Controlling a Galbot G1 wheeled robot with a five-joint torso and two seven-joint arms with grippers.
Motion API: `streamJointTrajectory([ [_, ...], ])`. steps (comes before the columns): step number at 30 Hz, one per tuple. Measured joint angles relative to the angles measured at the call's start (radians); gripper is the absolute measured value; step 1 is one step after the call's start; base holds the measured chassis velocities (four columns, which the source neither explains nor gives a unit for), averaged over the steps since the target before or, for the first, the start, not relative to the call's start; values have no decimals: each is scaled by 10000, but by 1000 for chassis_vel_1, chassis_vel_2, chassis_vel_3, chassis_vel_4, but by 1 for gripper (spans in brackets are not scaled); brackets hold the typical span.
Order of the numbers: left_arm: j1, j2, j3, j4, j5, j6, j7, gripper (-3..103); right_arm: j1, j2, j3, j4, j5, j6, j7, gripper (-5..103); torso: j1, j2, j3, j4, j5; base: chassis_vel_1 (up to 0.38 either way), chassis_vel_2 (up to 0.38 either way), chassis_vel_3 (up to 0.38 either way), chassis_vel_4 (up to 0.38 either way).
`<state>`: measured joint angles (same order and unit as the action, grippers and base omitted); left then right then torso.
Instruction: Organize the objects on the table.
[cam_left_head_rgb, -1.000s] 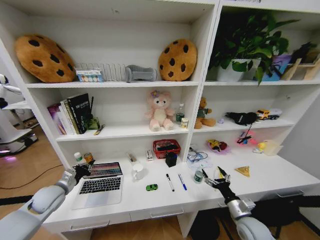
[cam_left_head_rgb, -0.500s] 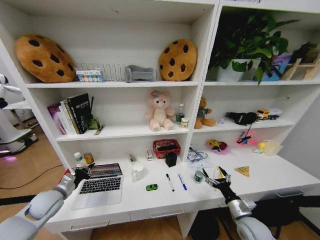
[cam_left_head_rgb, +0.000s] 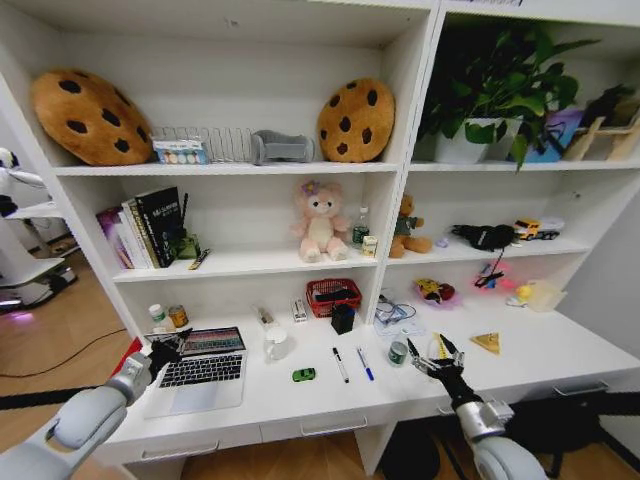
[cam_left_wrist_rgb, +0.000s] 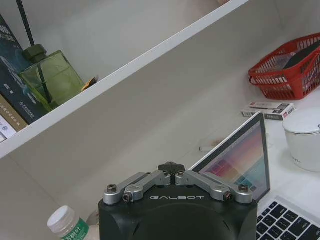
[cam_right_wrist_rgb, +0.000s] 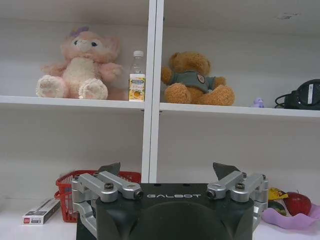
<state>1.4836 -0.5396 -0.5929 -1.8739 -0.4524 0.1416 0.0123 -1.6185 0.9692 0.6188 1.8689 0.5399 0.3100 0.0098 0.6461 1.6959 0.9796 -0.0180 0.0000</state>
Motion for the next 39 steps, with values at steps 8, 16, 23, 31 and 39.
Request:
streamJointTrajectory([
  [8,-77,458,108,363,20,-46,83,0,47,27,-136,-1,3,13,11,100,0,0,0,3,0,0,0,0,0],
  [16,-122,856,584,680,353,-226,166,0,233,-23,-330,-11,3,-9,69,100,0,0,0,5,-2,0,0,0,0],
  [23,210,942,459,275,363,-286,182,0,203,32,-326,-95,0,-12,78,100,0,0,0,4,0,0,0,0,0],
  [31,1078,460,337,-182,913,-437,167,0,123,156,-211,-32,-19,-11,169,100,0,0,0,5,-1,0,0,0,0],
  [39,2292,-47,-124,-298,1602,-775,176,0,23,175,-132,-43,-20,33,196,100,-1,1,0,2,0,0,0,0,0],
])
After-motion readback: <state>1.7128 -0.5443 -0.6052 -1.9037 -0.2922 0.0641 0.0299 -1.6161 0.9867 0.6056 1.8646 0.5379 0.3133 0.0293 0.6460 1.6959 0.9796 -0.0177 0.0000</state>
